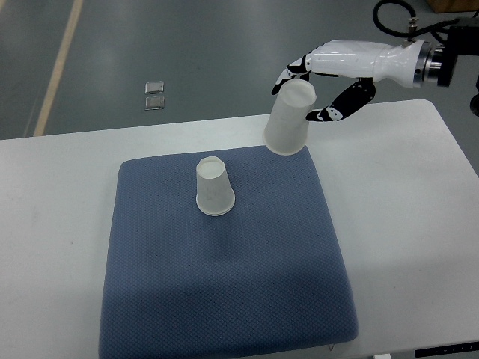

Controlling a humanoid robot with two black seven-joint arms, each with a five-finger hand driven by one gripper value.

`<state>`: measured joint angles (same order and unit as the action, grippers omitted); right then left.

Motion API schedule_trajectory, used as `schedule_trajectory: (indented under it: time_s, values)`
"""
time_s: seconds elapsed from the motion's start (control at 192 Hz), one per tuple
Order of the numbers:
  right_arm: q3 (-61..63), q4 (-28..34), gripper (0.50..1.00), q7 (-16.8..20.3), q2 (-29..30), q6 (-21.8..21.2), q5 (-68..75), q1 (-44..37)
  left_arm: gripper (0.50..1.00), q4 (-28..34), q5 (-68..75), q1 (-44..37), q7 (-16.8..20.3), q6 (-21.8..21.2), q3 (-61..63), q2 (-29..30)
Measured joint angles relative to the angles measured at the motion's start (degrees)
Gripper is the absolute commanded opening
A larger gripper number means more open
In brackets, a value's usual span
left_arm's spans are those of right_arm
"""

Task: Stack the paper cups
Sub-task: 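Lift the held cup and carry it over the cup on the pad, then lower the held cup onto the cup on the pad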

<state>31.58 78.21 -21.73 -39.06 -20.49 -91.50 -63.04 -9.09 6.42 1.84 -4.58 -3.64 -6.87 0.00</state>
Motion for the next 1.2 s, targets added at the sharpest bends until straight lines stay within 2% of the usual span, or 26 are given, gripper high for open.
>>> schedule_trajectory:
  time_s: [0.255,0.364,0.562,1.202]
  values:
    - [-0.35,-0.84,0.609,3.63,7.2,-1.61,-0.21,-2.19,1.0,0.0,0.0,0.0,0.0,0.0,-0.03,0.0]
    - [-0.4,-1.42,0.643,4.98,10.04,-2.87,-0.54,-2.62,1.0,0.0,0.0,0.0,0.0,0.0,-0.03,0.0]
    - [-0.47,-2.75,0.646,7.91,13.4,-4.18,-0.7,-2.7,1.0,0.01,0.0,0.0,0.0,0.0,-0.03,0.0]
    - [-3.54,-9.78,0.639,10.65,21.3,-5.41,-0.2,-4.74,1.0,0.01,0.0,0.0,0.0,0.0,-0.01,0.0]
